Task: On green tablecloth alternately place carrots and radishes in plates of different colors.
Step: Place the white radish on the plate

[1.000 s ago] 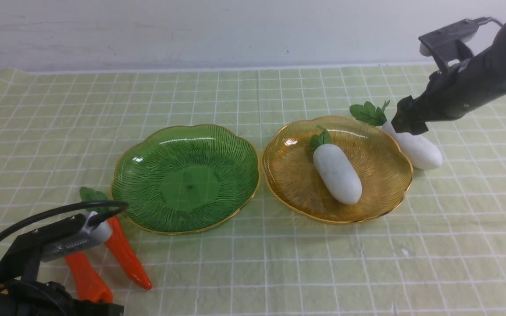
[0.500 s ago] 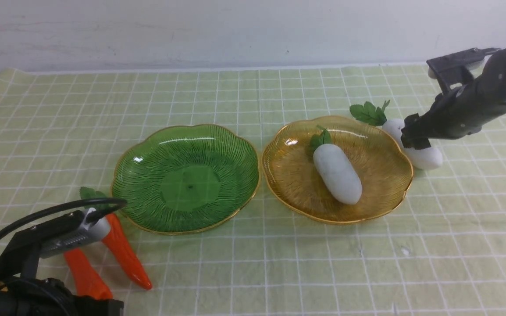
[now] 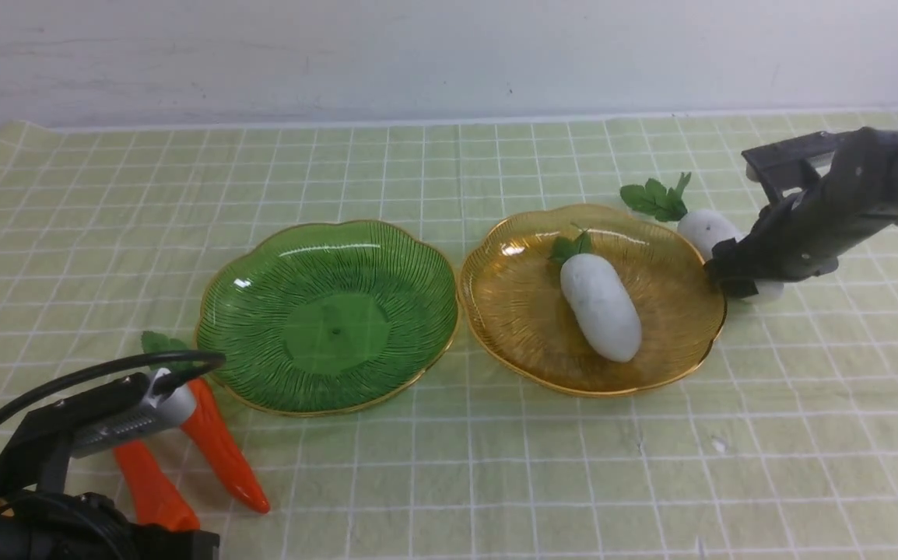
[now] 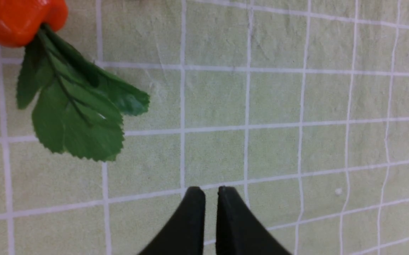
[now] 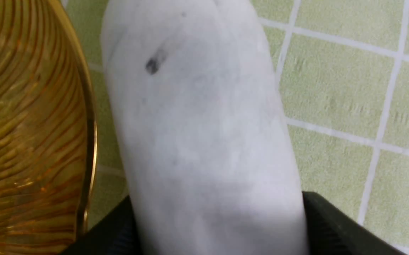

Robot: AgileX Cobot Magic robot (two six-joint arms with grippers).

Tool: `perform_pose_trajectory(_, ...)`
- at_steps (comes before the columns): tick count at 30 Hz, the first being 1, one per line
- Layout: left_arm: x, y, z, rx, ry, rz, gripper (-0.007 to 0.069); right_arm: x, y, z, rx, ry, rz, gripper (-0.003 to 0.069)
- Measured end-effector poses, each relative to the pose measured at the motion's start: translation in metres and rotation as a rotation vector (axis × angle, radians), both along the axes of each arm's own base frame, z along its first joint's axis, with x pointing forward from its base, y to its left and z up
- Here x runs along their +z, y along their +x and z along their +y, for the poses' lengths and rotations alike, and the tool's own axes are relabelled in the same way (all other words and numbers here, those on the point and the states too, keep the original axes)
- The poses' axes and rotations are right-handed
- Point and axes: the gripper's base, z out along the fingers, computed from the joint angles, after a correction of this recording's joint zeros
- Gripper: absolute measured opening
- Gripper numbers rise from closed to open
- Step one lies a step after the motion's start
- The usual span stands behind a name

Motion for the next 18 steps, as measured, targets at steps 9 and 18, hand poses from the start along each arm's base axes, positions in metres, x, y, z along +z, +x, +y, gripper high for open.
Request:
perform_pose_trajectory(9,0.000,0.000,0.000,0.000,0.000,0.000,0.0034,0.044,0.004,-0.006,0.046,-0.107,0.064,0.0483)
perform_pose_trajectory(18,0.000,0.000,0.000,0.000,0.000,0.000,0.0034,0.108,-0.007,0.007,-0.144,0.146,0.207,0.0483)
